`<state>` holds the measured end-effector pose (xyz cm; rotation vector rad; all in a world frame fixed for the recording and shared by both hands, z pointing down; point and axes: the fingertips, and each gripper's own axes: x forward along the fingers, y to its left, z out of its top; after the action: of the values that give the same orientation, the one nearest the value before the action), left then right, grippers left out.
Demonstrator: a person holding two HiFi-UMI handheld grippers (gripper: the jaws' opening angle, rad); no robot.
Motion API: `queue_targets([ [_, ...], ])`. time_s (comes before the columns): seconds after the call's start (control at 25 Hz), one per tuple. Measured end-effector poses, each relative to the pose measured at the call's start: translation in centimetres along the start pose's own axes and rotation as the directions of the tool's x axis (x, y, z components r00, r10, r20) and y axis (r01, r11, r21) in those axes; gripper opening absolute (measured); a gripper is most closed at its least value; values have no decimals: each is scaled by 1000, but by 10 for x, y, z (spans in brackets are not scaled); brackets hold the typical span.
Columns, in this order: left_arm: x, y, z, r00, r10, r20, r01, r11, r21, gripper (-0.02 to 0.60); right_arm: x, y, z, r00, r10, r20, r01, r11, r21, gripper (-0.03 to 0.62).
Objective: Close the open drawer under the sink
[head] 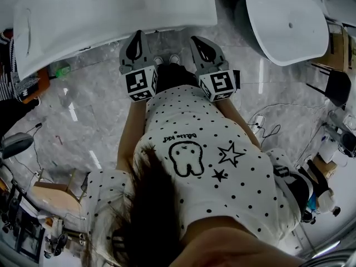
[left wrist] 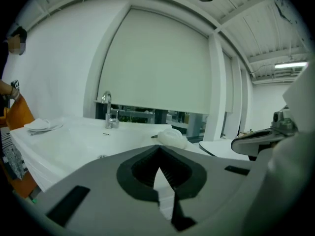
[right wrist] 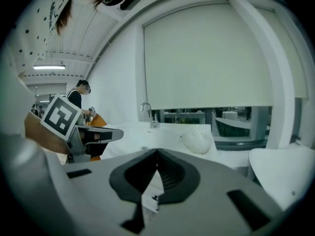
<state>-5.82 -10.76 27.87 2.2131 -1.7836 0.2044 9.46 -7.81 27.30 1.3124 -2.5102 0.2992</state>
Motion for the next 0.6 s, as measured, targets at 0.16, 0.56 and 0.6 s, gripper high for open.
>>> queue_targets([
  [0.16,-13,-8,13,1000,-23,19,23,1000,12,3,-3,1,11,1000,7,27,-7,1000,-9,15],
  [0.56,-26,-35,43,991,-109,77,104,992,66,4,-3,1,18,999,28,44,-27,999,-26,15],
  [0.6,-29,-36,44,990,-113,79,107,992,68,3,-2,2,19,998,33,47,-32,999,-29,15],
])
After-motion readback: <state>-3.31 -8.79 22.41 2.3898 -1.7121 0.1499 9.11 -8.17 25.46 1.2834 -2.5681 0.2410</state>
